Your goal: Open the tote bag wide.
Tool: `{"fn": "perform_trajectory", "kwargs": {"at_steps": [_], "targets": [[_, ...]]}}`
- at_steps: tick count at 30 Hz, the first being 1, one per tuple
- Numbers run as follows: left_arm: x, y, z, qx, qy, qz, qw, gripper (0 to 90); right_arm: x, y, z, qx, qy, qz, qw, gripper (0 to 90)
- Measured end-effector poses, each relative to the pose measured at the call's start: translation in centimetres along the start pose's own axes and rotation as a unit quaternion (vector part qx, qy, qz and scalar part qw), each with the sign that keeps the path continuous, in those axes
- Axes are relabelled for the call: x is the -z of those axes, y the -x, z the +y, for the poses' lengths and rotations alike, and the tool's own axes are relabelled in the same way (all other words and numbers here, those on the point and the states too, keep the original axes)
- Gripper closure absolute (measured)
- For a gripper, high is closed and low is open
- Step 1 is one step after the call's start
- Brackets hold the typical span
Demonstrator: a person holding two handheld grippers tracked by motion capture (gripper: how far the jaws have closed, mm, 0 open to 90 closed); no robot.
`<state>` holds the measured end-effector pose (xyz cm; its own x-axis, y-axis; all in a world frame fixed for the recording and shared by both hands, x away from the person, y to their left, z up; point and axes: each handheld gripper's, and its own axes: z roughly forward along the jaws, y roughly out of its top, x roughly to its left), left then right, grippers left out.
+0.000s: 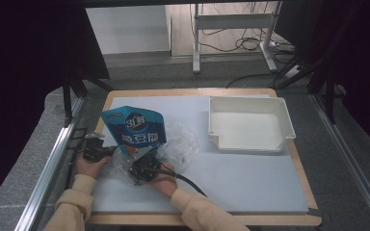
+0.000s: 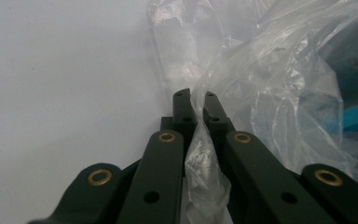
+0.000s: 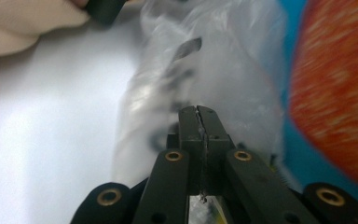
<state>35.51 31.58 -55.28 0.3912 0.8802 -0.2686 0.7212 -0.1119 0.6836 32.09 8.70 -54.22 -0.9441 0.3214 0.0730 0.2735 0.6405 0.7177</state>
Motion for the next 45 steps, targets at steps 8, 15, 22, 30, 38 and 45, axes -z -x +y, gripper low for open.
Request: {"fn": "perform_trajectory", "kwargs": {"at_steps": [8, 15, 22, 30, 38, 45], "targets": [[0.0, 0.0, 0.0, 0.002, 0.0, 0.0, 1.0, 87.8, 0.3, -0.5, -0.8, 0.004, -0.004, 0.029, 0.9996, 89.2], [0.0, 0.0, 0.0, 0.001, 0.0, 0.0, 1.0, 87.7, 1.0, -0.9, -1.1, 0.015, 0.006, 0.035, 0.9992, 89.2], [0.0, 0.0, 0.0, 0.002, 0.001, -0.001, 1.0, 87.6, 7.2, -1.4, 0.1, 0.034, 0.051, 0.021, 0.9979, 89.1], [0.0, 0.1, 0.0, 0.003, 0.0, 0.001, 1.0, 87.6, 13.7, 2.4, -1.0, 0.003, 0.094, -0.044, 0.9946, 89.2], [0.0, 0.0, 0.0, 0.004, 0.002, 0.0, 1.0, 87.6, 13.3, 8.6, -4.3, -0.083, 0.065, -0.084, 0.9908, 89.2], [0.0, 0.0, 0.0, 0.003, 0.002, -0.001, 1.0, 87.6, 10.7, 11.3, -7.6, -0.127, 0.012, -0.104, 0.9863, 89.2]]}}
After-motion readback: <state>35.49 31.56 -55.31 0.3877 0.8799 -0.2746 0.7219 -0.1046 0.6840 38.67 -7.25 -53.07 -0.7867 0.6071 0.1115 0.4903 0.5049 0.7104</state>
